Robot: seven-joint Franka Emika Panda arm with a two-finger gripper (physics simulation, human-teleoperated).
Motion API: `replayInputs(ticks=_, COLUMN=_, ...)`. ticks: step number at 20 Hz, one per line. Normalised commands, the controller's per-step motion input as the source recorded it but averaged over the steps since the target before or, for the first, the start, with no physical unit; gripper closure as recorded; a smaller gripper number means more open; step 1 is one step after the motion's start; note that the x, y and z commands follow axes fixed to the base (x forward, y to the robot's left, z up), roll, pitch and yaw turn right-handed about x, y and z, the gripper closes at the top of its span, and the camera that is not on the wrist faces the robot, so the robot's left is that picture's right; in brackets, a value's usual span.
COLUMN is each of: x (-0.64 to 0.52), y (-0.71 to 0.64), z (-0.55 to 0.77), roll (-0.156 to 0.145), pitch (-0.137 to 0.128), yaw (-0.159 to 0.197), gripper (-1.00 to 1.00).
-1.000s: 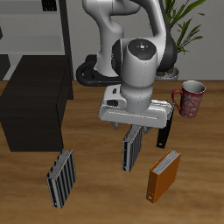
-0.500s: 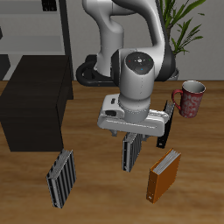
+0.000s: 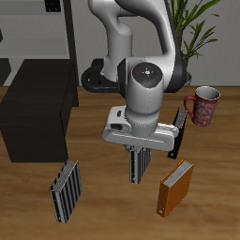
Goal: Place the left striped book flat on top of the shelf
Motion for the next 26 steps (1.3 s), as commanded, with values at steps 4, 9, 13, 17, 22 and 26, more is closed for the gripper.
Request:
replayInputs(ticks=4, x=0.02, y=-0.10, z=0.13, roll=-0.008, pitch=-0.011, yaw=0.000, gripper=1.00)
replayInputs(ticks=9, x=-0.12, y=-0.14, z=0.35, roll=-0.019, pitch=-0.044, yaw=0.040, gripper=1.00)
replayInputs(ticks=13, x=-0.25, y=-0.16, z=0.55, roll=-0.020, pitch=-0.060, yaw=0.039, gripper=1.00)
replayInputs(ticks=17, x=-0.29, y=-0.25, z=0.57, roll=-0.022, pitch=-0.061, yaw=0.014, gripper=1.00)
replayInputs(ticks=22, x=-0.28, y=-0.25, z=0.40, roll=-0.007, pitch=-0.075, yaw=0.026, gripper=1.00)
replayInputs(ticks=26, x=-0.31, y=-0.21, z=0.29, roll=-0.015, pitch=-0.050, yaw=0.013, gripper=1.00)
